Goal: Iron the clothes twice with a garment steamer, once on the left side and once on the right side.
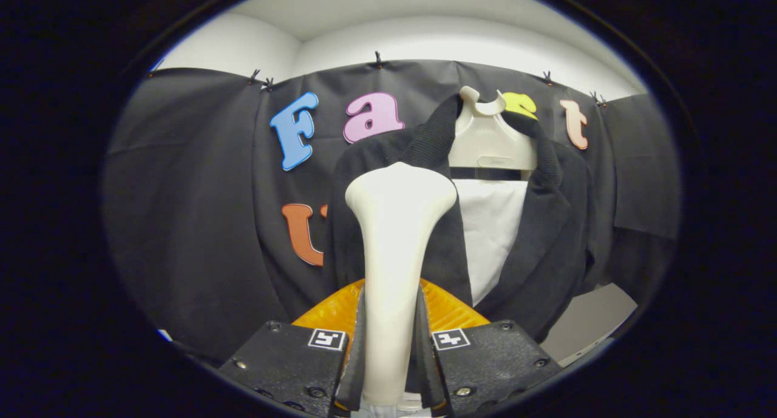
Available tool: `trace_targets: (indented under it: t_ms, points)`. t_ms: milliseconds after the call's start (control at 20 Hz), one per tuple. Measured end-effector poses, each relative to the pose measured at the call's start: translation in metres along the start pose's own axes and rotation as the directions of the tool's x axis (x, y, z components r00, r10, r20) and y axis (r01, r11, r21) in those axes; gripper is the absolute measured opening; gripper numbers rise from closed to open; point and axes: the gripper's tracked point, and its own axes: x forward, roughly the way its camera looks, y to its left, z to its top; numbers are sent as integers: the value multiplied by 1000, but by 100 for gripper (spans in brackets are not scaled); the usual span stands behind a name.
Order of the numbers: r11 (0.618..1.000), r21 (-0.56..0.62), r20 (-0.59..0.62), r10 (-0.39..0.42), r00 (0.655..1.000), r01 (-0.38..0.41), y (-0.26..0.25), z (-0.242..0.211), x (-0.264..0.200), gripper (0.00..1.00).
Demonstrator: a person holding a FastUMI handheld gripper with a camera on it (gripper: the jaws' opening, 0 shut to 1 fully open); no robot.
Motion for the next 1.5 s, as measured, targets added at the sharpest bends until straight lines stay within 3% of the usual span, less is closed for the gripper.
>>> trace_targets:
  t_ms: [1500]
  points:
    - [999,-16,-162,-35,986,33,-21,-151,-2,39]
